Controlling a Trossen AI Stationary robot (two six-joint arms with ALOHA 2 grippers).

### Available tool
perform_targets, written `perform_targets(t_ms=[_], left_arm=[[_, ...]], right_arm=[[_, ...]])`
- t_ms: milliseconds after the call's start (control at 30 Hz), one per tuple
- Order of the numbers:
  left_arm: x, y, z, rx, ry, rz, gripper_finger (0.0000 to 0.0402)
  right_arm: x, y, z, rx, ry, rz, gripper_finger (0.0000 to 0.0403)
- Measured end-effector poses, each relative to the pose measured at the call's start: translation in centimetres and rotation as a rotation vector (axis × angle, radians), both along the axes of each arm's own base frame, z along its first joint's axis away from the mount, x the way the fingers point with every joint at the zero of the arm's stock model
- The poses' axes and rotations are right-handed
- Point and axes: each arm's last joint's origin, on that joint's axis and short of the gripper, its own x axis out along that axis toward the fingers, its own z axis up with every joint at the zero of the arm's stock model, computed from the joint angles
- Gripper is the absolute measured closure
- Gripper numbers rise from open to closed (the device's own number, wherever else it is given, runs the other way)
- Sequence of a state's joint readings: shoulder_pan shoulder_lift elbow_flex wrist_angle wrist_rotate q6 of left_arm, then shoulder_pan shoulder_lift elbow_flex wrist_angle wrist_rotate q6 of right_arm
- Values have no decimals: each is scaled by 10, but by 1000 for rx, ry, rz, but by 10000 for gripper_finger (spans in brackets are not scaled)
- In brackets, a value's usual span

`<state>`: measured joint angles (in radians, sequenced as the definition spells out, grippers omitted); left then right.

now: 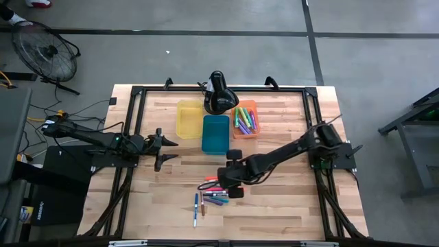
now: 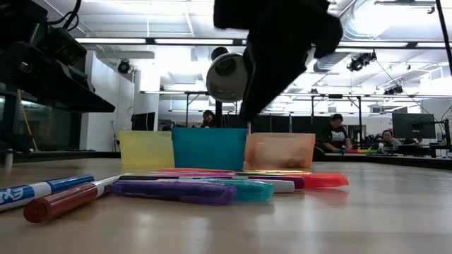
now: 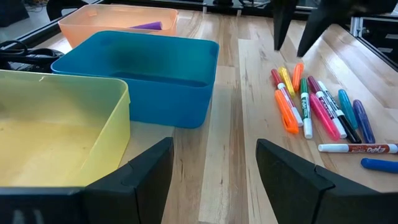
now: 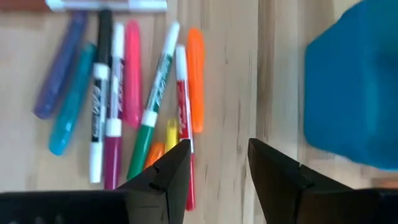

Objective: Pick & Place Markers
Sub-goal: Put the red dry erase marker into the blue bin

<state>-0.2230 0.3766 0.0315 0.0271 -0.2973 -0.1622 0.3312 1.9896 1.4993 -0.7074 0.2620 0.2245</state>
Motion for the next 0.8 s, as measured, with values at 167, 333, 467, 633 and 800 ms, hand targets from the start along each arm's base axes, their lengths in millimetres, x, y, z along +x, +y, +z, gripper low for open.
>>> perform_targets(t_ms=[167, 333, 467, 633, 800], left_arm=[[0, 0, 0, 0, 0, 0, 177], [0, 0, 0, 0, 0, 0, 177], [0, 0, 0, 0, 0, 0, 177], [0, 0, 0, 0, 0, 0, 177], [0, 0, 0, 0, 0, 0, 177]], right_arm=[[8, 1, -16, 19, 42, 5, 254], [8, 1, -27, 5, 79, 4, 254], [9, 1, -31, -2, 83, 1, 254], [9, 1, -35, -15, 71, -6, 254], [9, 1, -35, -16, 67, -12, 254]])
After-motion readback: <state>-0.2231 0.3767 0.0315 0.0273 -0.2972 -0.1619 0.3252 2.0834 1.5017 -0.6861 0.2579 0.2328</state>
